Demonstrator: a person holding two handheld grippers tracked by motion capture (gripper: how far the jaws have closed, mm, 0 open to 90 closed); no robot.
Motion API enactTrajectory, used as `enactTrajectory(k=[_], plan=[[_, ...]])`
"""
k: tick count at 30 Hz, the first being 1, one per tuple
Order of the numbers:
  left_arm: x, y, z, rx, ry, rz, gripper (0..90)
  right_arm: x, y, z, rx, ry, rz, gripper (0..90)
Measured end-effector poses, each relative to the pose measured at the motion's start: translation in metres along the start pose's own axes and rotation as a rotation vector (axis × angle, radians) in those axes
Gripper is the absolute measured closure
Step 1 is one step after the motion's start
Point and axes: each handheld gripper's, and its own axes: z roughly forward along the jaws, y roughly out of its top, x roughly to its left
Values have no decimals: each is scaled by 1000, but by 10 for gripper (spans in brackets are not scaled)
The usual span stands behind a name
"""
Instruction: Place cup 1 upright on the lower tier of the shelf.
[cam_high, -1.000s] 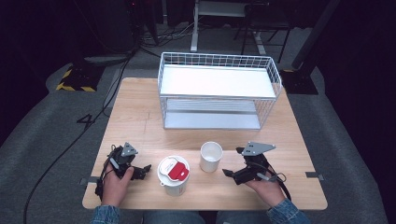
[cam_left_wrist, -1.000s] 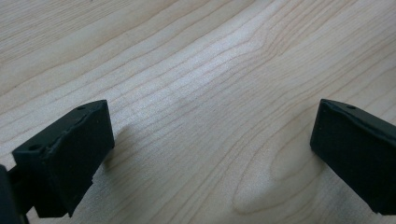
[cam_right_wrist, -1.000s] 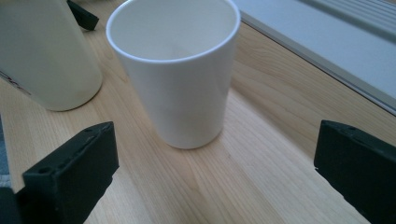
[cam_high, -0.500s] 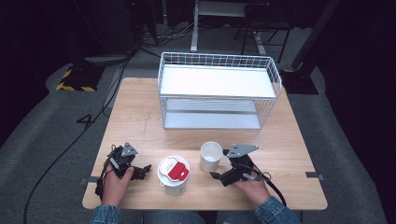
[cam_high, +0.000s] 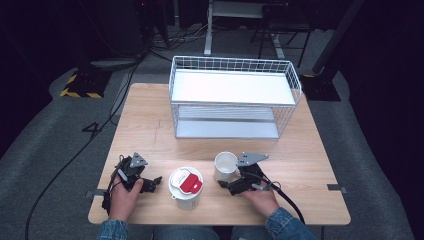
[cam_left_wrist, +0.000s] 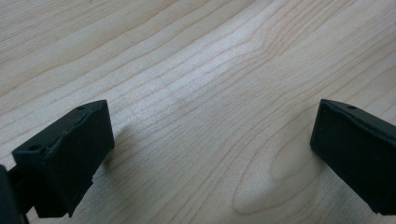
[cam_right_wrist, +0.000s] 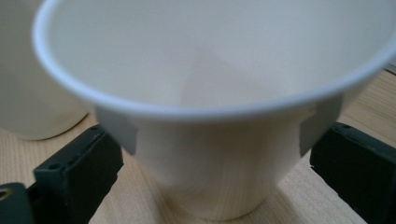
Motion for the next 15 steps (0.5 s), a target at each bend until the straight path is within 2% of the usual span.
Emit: enactTrajectory(k=[2, 4, 5, 15], plan=[[0, 0, 0, 0, 0, 0, 2, -1, 0, 2, -18, 3, 3, 155], [0, 0, 0, 0, 1, 1, 1, -1, 0, 2, -26, 3, -6, 171], [0, 0, 0, 0, 2, 2, 2, 0, 1, 3, -34, 3, -20, 213], [0, 0, 0, 0, 2, 1, 2, 2, 3, 3, -35, -16, -50, 227]])
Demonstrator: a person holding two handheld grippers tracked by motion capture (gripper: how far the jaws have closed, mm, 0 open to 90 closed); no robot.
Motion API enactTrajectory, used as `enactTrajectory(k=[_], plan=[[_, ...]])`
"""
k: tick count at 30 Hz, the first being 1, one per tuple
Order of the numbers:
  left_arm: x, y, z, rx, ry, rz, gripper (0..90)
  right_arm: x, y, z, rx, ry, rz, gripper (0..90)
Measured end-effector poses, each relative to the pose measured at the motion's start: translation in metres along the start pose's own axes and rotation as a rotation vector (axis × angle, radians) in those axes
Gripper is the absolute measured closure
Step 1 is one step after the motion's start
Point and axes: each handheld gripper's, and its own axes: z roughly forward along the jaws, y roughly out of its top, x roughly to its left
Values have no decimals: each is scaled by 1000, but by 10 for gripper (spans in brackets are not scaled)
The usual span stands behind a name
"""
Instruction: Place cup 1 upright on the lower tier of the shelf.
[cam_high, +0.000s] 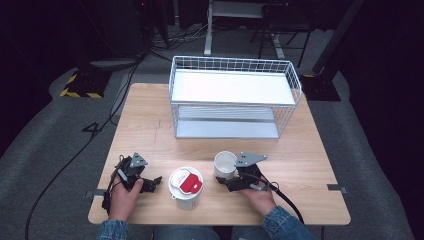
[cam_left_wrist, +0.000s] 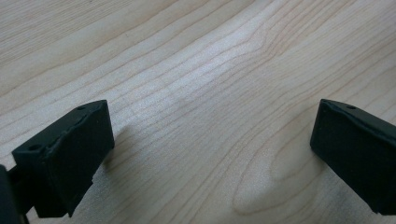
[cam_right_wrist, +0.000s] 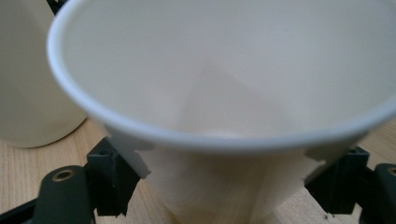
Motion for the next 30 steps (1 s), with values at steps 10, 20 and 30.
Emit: enactTrajectory(k=[10, 20, 30], plan=[[0, 0, 0, 0, -2, -1, 1, 2, 5, -3, -12, 4, -13, 228], [0, 0, 0, 0, -1, -1, 2, -4, 17, -7, -29, -1, -3, 228], [0, 0, 0, 0, 0, -1, 2, -16, 38, -9, -40, -39, -13, 228]])
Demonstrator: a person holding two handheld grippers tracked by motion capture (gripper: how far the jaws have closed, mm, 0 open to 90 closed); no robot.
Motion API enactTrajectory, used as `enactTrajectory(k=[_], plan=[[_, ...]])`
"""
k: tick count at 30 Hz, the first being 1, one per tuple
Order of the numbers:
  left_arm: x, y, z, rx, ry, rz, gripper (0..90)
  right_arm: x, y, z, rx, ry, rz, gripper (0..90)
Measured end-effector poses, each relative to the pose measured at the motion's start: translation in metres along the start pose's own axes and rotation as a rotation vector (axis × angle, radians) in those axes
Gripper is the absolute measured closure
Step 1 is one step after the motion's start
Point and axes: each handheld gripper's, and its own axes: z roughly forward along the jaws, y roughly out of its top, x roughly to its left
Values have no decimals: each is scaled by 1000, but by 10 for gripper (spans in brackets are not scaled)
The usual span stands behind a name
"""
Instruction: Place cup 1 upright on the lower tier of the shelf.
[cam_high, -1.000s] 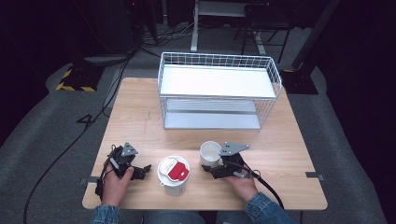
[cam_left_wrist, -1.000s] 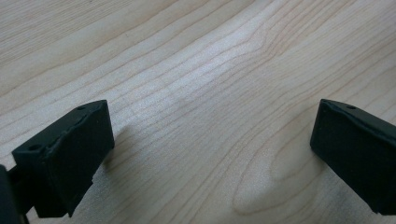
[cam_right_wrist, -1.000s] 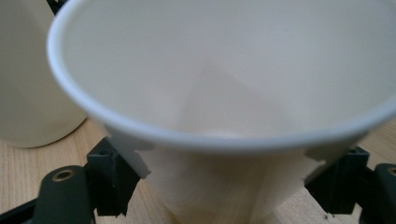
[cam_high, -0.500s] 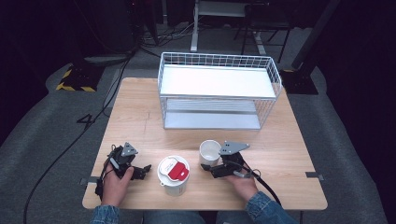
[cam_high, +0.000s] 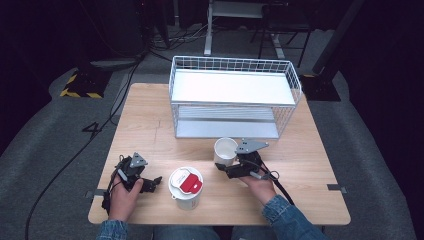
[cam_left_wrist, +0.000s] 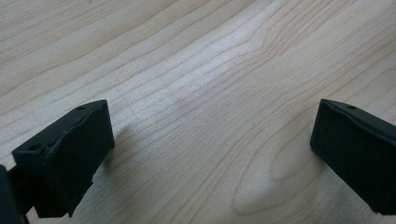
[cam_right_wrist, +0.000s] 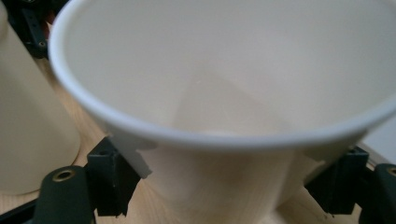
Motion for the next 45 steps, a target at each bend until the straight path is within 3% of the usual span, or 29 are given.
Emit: enactTrajectory(k=[22, 33, 45], plan=[[1, 0, 0, 0, 1, 11, 1, -48, 26, 11, -9, -144, 52, 228], [1, 0, 0, -1, -4, 10, 1, -66, 29, 23, -6, -214, 84, 228], [1, 0, 0, 0, -4, 10, 1, -83, 24, 37, -2, -243, 125, 228]])
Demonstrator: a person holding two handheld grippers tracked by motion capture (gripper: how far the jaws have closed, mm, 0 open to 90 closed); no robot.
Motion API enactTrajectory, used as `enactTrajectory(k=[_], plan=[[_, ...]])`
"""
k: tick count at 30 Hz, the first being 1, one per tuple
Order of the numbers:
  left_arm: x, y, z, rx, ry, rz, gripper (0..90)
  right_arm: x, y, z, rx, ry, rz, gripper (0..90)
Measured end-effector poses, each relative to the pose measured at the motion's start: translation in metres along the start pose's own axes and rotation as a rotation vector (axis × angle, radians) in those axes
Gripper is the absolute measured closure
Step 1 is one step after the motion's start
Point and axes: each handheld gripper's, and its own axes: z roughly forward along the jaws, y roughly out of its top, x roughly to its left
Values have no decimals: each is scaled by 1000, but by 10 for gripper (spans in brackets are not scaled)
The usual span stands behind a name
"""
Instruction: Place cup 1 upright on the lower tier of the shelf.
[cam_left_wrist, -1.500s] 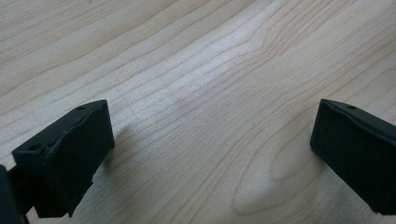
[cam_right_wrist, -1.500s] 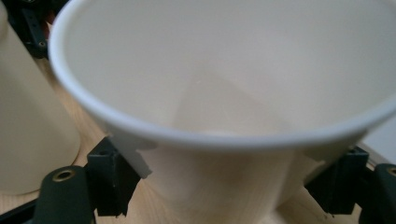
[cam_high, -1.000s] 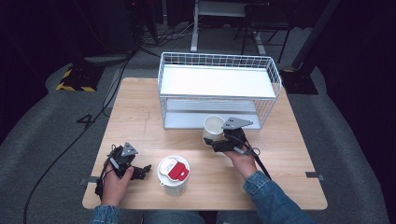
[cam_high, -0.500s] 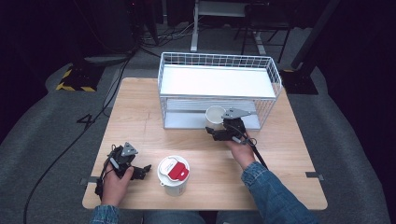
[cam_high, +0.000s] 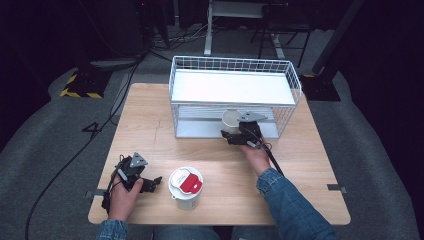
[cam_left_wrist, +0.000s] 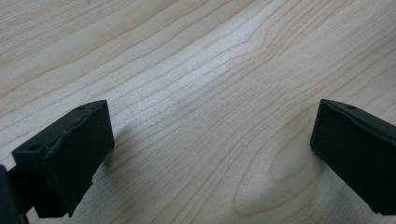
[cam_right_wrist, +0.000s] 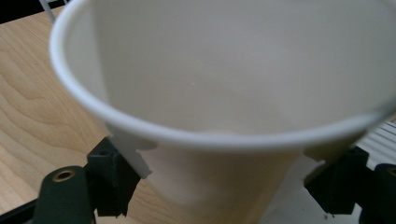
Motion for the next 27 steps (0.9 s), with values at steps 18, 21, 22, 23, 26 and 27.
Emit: enactTrajectory(k=[18, 21, 22, 23, 26, 27], plan=[[0, 0, 0, 1, -5, 3, 1, -14, -4, 25, -31, -55, 63, 228], [0, 0, 0, 0, -6, 1, 1, -17, -5, 28, -27, -65, 75, 227], [0, 0, 0, -1, -6, 1, 1, -18, -6, 29, -23, -67, 85, 227], [1, 0, 0, 1, -7, 4, 1, -19, -6, 30, -24, -69, 87, 227], [0, 0, 0, 0, -9, 1, 1, -22, -5, 33, -20, -70, 83, 227], [1, 0, 0, 1, -7, 4, 1, -22, -5, 34, -11, -73, 83, 227]])
